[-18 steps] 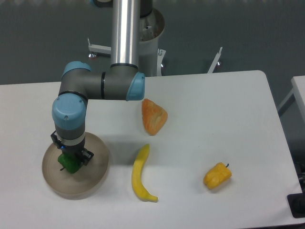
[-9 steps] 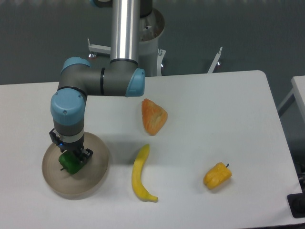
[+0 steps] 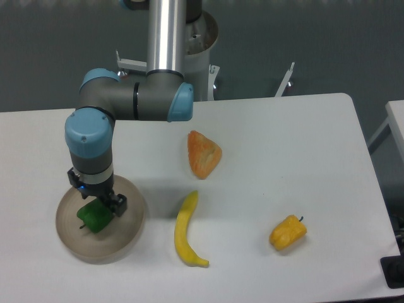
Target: Place the green pepper on the plate
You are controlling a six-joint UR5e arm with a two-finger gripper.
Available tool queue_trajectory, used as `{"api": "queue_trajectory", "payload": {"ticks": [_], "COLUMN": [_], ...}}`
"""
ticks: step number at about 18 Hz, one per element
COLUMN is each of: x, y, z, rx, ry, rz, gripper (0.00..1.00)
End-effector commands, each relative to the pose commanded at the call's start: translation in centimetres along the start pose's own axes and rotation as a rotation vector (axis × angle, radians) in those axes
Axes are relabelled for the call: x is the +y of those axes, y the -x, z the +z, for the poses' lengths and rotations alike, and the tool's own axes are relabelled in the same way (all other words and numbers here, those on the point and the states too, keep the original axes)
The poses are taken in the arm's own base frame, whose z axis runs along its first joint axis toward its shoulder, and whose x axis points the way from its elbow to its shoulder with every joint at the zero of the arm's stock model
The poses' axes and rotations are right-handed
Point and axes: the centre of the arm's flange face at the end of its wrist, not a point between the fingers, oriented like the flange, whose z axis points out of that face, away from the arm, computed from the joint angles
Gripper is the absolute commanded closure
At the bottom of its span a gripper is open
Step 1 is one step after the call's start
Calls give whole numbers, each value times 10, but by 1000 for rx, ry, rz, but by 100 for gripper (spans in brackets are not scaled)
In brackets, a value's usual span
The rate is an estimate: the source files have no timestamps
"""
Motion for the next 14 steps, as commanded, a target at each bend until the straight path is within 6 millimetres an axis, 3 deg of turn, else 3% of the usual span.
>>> {"api": "queue_trajectory", "payload": {"ticks": [4,7,11,14], "x": [48,85,119,139], "y": [99,166,214,241], "z": [-12,-42,-48,-33], "rx": [-72,-119,-160,-147], "ry": [27,11,62,95], "rz": [-27,14,143,222], "gripper": [0,0,0,0]}}
